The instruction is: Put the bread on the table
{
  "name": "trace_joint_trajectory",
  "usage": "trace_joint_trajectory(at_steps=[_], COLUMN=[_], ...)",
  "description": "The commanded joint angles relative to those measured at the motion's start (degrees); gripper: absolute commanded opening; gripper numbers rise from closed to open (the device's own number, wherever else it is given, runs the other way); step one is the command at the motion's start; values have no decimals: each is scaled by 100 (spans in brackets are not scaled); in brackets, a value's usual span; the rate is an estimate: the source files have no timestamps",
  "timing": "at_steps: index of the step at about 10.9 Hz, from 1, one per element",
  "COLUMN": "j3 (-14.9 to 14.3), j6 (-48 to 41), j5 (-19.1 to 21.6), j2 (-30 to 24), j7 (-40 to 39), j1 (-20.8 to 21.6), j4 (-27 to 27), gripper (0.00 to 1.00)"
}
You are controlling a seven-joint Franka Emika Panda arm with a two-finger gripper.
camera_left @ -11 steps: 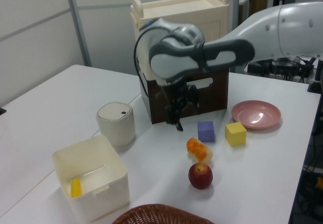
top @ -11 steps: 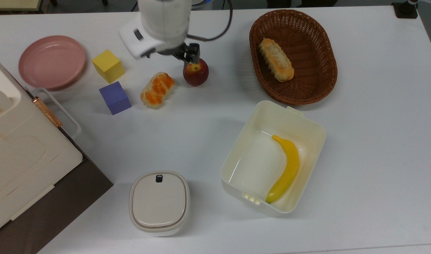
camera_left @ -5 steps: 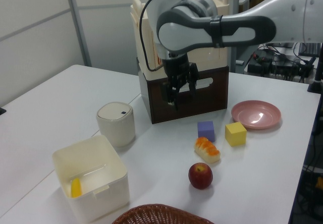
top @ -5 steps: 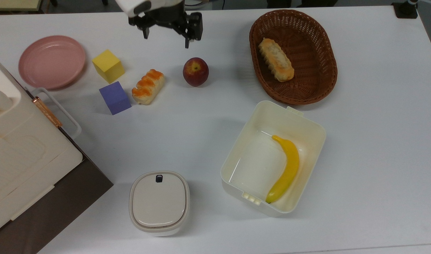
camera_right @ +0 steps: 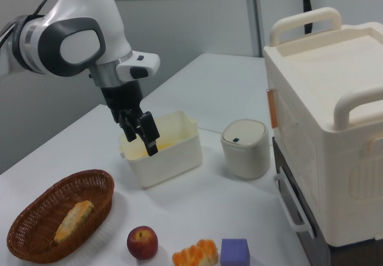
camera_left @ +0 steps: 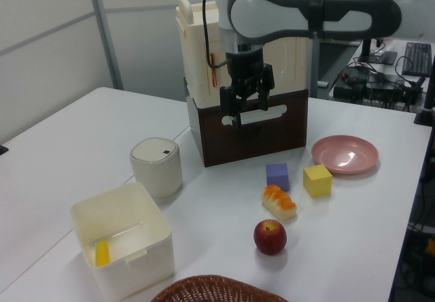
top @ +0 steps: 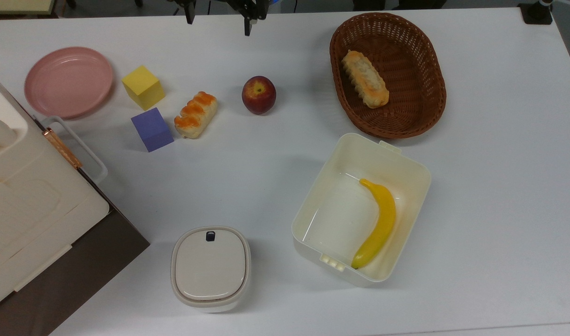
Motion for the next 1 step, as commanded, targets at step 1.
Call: trace_joint_trajectory(at_steps=[1], j3=[-70], j6=[73], j5=[135], j2=[-182], j7=[-173], j1=[-78], j4=[-184], gripper=[100])
